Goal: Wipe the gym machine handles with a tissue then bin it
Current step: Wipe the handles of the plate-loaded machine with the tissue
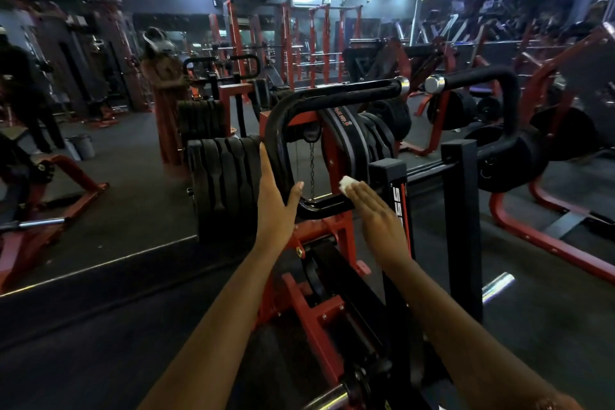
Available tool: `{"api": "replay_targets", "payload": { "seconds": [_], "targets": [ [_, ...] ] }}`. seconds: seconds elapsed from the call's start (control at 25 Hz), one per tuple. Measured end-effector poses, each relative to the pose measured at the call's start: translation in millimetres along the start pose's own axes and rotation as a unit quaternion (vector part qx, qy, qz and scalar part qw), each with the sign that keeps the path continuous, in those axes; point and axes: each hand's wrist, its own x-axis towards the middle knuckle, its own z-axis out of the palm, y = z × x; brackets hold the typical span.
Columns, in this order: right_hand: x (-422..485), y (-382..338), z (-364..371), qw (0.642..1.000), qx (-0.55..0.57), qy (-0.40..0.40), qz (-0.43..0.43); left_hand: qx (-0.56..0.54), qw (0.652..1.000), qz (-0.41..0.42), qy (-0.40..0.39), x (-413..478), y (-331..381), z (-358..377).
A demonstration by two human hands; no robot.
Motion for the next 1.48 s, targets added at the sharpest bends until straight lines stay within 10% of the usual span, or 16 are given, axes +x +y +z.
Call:
{"api": "replay_targets", "payload": {
  "seconds": [0.12,0.28,0.48,0.68,0.92,1.08,1.36,1.48],
  "targets": [
    [2.6,0.0,3.2,0.999,-0.01,0.023,0.037,0.177,0.98,0.078,0.035,-18.9,-8.1,3.0],
    [1.6,-26.4,18.5,0.997,0.02,0.033,0.07,0.495,0.816,0.298,-0.015,-22.1,-29.6,8.3],
    [-3.9,2.8,10.9,0.999,0.001,0.041,-0.033,0.62,0.682,0.373,-0.107,5.2,-38.7,-2.6],
    [-1.9,-0.9,9.3,0.99,0.033,0.088,0.109,0.627,0.667,0.389,-0.101,7.2,-45.5,-5.0],
    [-18.7,-31.8,23.9,0.995,0.075,0.06,0.019,0.633,0.663,0.388,-0.096,6.7,-40.6,-5.8],
    [-8.7,4.9,16.0,0.977,0.095,0.099,0.165,0.644,0.653,0.386,-0.098,8.5,-45.8,-5.7],
    [-31.8,-95.1,40.4,0.879,0.341,0.152,0.297,0.652,0.65,0.376,-0.106,8.6,-42.6,-5.2],
    [-17.1,-81.6,33.3,0.641,0.489,0.272,0.526,0.655,0.648,0.374,-0.105,7.3,-41.5,-5.5]
  ]
}}
